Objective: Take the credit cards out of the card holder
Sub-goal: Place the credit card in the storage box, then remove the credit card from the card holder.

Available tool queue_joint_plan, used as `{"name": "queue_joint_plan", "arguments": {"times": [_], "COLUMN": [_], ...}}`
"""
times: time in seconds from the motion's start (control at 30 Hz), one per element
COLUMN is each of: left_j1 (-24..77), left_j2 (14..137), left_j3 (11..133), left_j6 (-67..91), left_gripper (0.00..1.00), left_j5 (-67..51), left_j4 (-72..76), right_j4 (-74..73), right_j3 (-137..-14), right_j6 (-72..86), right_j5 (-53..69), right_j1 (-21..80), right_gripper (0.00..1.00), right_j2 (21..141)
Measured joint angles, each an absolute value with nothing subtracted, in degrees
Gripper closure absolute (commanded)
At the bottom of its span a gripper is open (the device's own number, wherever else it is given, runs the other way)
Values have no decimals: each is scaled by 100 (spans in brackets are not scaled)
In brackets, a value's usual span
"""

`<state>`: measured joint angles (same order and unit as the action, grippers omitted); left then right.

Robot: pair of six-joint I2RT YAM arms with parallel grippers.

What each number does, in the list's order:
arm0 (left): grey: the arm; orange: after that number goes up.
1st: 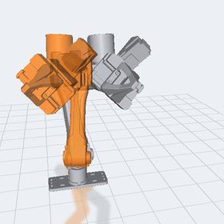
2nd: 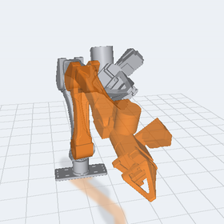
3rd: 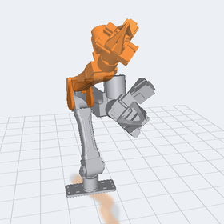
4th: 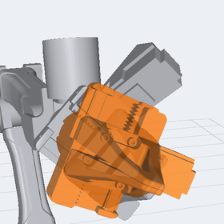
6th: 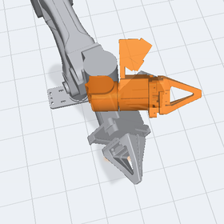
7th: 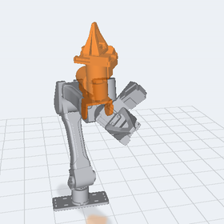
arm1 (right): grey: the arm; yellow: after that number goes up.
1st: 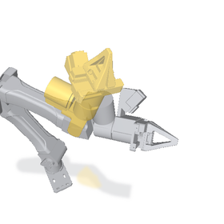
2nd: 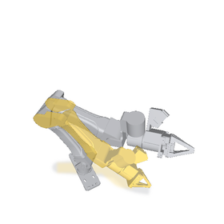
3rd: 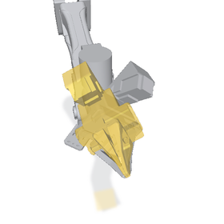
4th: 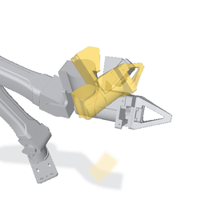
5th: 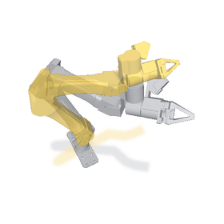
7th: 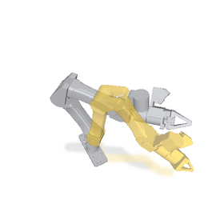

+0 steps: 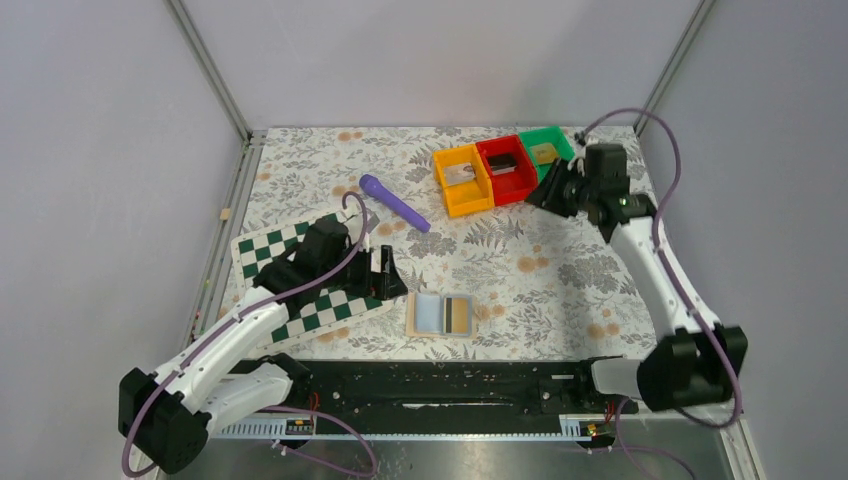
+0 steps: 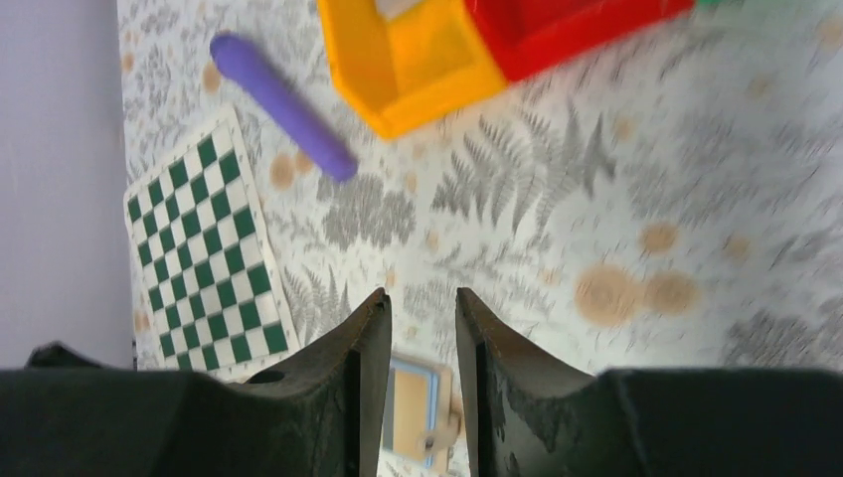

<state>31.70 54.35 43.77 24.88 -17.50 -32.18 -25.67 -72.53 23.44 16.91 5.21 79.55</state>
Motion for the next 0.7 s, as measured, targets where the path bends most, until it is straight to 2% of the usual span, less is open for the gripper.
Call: {"name": "queue_joint_plan", "arguments": {"times": [0.17, 0.2, 0.27, 0.43, 0.53, 0.63, 0.7], "left_j1": [3170, 3170, 3179, 3369, 3553, 3769, 3868], "left_j2": [5666, 5699, 5813, 6353, 6700, 7087, 7295], "left_j3": [4169, 4071, 3879, 3527, 3367, 3326, 3326], "left_j6": [2888, 3002, 3264, 3874, 4145, 4254, 4259], "left_gripper": [26, 32, 40, 49, 58, 67, 70], "left_j5": [-2467, -2615, -2921, -3260, -3321, -3299, -3284], "left_j4": [-2689, -2526, -2156, -1256, -821, -534, -416], "right_j4": [-2403, -2392, -2349, -2119, -1949, -1697, -1474], "right_j3": [-5452, -5166, -4724, -3940, -3704, -3542, -3468], "right_j6": [2897, 3028, 3286, 3883, 4143, 4386, 4539], "right_j5": [1525, 1503, 1476, 1426, 1459, 1448, 1444], "right_j1": [1201, 1365, 1691, 2604, 3050, 3511, 3798], "right_gripper": [65, 65, 65, 62, 59, 42, 40], "right_j2": [6519, 6331, 6069, 5684, 5701, 5710, 5710]}}
